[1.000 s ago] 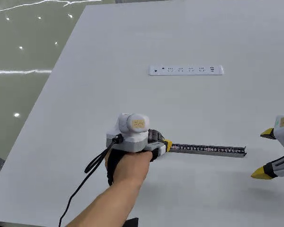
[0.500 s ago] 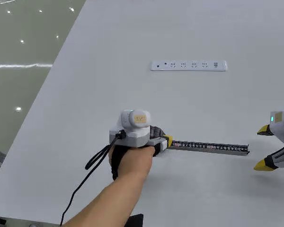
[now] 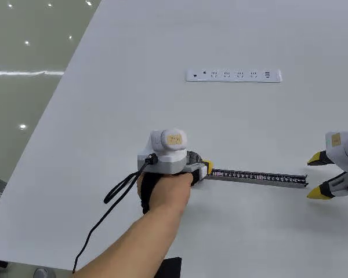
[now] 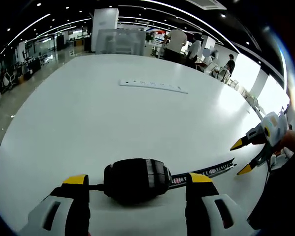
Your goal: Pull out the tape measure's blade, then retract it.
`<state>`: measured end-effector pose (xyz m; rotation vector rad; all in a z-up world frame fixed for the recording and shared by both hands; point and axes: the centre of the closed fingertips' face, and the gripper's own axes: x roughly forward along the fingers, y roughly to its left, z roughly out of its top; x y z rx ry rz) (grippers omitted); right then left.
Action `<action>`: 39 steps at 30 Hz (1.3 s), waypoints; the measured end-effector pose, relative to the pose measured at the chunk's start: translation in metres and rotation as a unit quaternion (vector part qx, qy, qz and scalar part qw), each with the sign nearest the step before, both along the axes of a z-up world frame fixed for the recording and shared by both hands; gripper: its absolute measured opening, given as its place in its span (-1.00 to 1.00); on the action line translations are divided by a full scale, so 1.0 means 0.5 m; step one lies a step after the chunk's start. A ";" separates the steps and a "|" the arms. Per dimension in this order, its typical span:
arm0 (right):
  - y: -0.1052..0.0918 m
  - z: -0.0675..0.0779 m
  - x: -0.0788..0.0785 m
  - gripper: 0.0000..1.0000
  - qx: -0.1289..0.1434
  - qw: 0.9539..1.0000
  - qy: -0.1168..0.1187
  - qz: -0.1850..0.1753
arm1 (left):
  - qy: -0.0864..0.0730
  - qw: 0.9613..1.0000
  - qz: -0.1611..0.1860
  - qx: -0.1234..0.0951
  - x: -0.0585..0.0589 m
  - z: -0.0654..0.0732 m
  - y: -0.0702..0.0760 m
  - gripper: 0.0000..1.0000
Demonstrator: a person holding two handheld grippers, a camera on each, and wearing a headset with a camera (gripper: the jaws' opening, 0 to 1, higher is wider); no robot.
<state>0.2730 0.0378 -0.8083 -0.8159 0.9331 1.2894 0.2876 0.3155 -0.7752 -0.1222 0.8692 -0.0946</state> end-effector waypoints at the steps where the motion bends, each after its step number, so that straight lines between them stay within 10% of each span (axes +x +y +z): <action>1: 0.002 -0.001 0.000 -0.10 0.000 1.000 0.000 0.001 | 0.001 1.000 0.000 -0.001 -0.001 -0.001 0.000 0.53; 39: 0.012 -0.022 -0.007 -0.71 -0.002 1.000 0.009 0.029 | 0.017 1.000 0.015 -0.015 0.005 -0.035 0.004 0.36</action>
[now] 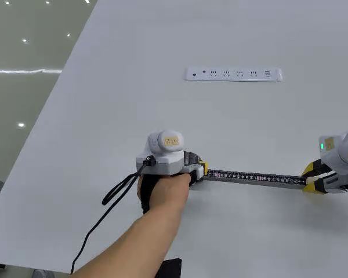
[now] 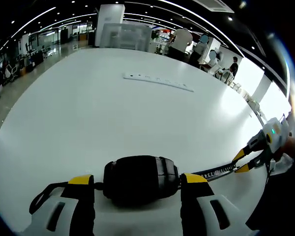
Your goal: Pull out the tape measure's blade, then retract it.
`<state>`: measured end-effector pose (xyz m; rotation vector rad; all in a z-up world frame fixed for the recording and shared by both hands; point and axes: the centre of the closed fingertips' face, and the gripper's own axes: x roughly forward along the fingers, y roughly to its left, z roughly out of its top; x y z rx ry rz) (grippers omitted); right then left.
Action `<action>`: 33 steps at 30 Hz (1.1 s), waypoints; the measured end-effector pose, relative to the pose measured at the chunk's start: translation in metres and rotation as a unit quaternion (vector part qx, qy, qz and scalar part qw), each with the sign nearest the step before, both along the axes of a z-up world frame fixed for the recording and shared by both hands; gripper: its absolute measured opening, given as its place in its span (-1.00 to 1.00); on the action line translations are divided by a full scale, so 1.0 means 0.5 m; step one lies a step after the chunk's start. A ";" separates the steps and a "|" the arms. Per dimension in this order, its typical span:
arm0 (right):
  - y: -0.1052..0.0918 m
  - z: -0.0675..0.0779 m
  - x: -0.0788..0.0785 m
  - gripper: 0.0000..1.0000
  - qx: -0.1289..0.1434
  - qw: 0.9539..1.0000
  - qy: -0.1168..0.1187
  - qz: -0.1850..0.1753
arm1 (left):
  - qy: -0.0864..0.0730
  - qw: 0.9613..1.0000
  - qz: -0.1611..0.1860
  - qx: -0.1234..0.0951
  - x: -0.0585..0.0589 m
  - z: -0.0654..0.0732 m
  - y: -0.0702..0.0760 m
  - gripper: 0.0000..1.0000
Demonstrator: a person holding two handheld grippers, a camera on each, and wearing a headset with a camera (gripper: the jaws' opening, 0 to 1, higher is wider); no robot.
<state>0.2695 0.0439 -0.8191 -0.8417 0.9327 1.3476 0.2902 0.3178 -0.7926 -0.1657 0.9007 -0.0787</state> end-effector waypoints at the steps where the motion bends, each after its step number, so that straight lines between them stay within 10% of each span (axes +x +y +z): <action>1: 0.000 -0.001 0.000 -0.71 0.000 1.000 0.000 -0.001 | 0.000 1.000 0.001 -0.001 -0.001 -0.001 0.000 0.36; 33: 0.000 -0.003 -0.001 -0.77 0.003 1.000 -0.008 0.017 | -0.024 1.000 -0.014 0.004 0.000 -0.002 -0.011 0.18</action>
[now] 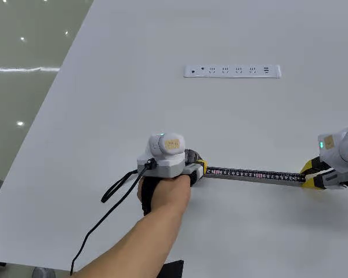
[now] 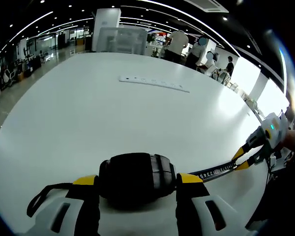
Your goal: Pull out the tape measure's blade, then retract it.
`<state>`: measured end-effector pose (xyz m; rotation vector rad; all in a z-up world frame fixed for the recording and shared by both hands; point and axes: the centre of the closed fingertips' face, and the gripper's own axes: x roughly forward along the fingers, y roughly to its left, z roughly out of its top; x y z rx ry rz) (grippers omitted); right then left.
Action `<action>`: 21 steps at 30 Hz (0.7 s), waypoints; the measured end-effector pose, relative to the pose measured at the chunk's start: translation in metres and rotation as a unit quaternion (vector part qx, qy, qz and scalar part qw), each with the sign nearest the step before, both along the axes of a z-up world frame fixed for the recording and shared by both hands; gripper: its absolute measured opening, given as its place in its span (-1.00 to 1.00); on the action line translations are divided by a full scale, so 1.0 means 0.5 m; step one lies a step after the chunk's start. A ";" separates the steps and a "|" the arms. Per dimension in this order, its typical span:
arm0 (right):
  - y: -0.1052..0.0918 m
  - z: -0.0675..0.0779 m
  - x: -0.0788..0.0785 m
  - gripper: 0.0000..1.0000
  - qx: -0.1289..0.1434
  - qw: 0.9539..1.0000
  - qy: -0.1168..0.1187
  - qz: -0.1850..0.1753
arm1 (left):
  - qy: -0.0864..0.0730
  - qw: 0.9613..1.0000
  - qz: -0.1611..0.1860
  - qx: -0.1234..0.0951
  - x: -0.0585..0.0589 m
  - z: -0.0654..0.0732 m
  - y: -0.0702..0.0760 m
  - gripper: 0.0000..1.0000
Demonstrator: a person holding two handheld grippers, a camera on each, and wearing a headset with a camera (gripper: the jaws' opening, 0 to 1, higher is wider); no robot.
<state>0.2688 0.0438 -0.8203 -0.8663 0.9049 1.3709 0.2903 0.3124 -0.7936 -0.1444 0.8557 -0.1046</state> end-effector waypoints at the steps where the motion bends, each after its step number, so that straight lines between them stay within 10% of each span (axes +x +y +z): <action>1: 0.000 0.000 0.000 -0.77 0.000 1.000 0.001 -0.001 | 0.000 1.000 -0.001 0.001 0.000 0.000 0.000 0.18; 21: 0.019 -0.002 0.003 -0.78 0.008 1.000 0.006 -0.007 | -0.002 1.000 -0.010 -0.001 0.001 -0.001 0.000 0.15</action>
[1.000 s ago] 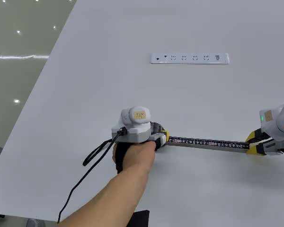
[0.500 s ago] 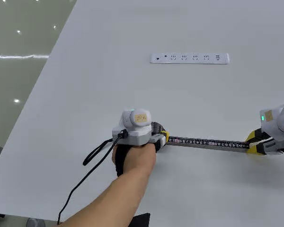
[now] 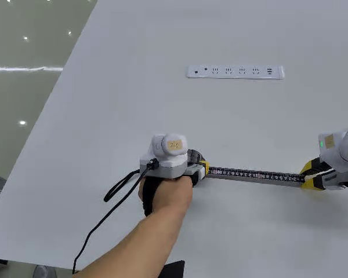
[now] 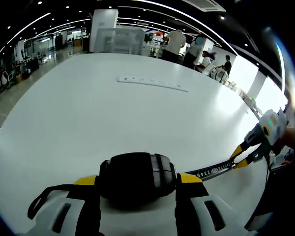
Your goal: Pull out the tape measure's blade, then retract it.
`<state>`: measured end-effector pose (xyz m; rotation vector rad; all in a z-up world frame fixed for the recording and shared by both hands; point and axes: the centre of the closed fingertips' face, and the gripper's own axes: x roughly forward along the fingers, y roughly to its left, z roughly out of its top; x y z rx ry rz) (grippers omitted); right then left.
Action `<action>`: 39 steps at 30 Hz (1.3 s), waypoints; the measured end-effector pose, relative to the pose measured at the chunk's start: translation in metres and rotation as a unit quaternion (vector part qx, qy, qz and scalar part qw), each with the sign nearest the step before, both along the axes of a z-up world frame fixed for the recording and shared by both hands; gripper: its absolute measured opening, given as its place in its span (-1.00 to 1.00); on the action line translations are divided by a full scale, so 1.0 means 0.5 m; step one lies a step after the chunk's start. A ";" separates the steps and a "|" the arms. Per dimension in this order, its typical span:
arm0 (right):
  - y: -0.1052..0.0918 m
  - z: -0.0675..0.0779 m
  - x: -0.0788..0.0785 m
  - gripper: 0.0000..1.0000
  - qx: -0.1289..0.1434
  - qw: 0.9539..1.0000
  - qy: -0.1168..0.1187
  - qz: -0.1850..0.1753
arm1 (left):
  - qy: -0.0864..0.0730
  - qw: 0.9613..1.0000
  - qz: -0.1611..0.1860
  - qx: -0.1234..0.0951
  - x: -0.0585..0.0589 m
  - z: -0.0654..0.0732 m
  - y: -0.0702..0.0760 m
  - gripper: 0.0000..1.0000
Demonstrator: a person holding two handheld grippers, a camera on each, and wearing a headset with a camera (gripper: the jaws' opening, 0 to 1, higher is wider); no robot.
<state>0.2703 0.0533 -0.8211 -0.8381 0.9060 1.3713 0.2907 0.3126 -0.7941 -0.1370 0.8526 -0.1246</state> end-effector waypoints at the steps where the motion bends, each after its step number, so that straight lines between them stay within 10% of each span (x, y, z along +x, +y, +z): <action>1: 0.001 0.000 0.000 -0.78 0.000 1.000 -0.001 0.000 | 0.000 1.000 0.000 0.000 0.000 0.000 0.000 0.15; 39: 0.045 0.004 0.000 -0.78 0.021 1.000 0.004 -0.001 | -0.003 1.000 -0.004 -0.005 0.000 0.000 -0.001 0.14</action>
